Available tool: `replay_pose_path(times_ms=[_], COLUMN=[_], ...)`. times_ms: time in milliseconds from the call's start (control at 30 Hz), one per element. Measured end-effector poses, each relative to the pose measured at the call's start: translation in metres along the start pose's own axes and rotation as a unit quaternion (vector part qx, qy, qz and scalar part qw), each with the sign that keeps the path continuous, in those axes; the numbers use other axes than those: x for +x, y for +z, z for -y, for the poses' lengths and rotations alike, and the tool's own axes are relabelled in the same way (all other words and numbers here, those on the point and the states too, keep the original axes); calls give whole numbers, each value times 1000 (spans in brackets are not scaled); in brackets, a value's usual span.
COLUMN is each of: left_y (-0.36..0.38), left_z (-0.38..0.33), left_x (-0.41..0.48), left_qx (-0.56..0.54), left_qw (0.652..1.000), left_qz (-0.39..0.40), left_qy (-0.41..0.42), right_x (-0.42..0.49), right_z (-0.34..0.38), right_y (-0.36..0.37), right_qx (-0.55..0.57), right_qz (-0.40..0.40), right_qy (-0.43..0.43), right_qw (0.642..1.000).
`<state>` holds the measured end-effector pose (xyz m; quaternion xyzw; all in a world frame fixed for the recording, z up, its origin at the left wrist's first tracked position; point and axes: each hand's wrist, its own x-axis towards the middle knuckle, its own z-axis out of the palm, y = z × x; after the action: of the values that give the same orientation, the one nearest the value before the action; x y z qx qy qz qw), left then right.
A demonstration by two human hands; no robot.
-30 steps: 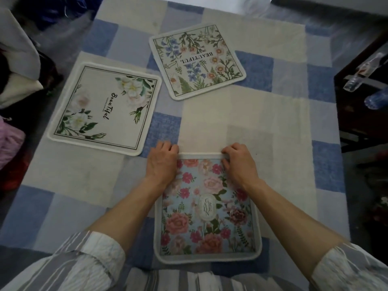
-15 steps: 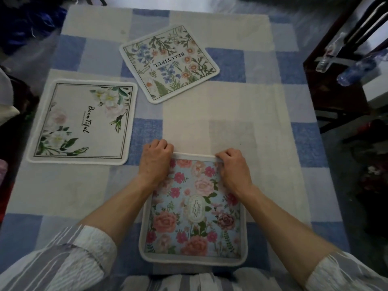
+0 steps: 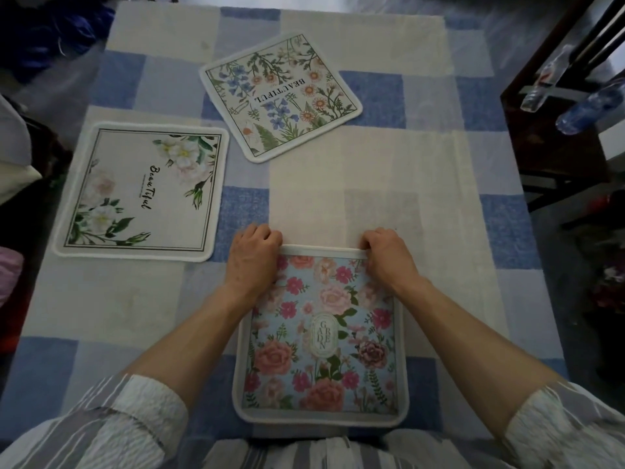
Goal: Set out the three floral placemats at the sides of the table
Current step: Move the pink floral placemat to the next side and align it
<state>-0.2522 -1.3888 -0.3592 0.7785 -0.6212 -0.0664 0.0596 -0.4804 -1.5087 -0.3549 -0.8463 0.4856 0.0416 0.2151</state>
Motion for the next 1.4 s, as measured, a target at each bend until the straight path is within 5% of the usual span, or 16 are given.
replay_pose_path(times_ms=[767, 1400], left_y=[-9, -5], left_z=[9, -5], left_x=[-6, -125], left_qx=[-49, -84], left_qw=[999, 994], left_qz=[-7, 29], left_qy=[2, 56], right_x=[-14, -167], right_z=[3, 23], right_y=[10, 44], right_qx=[52, 73], right_qz=[-88, -97], right_qy=[-5, 34], right_qw=[995, 992])
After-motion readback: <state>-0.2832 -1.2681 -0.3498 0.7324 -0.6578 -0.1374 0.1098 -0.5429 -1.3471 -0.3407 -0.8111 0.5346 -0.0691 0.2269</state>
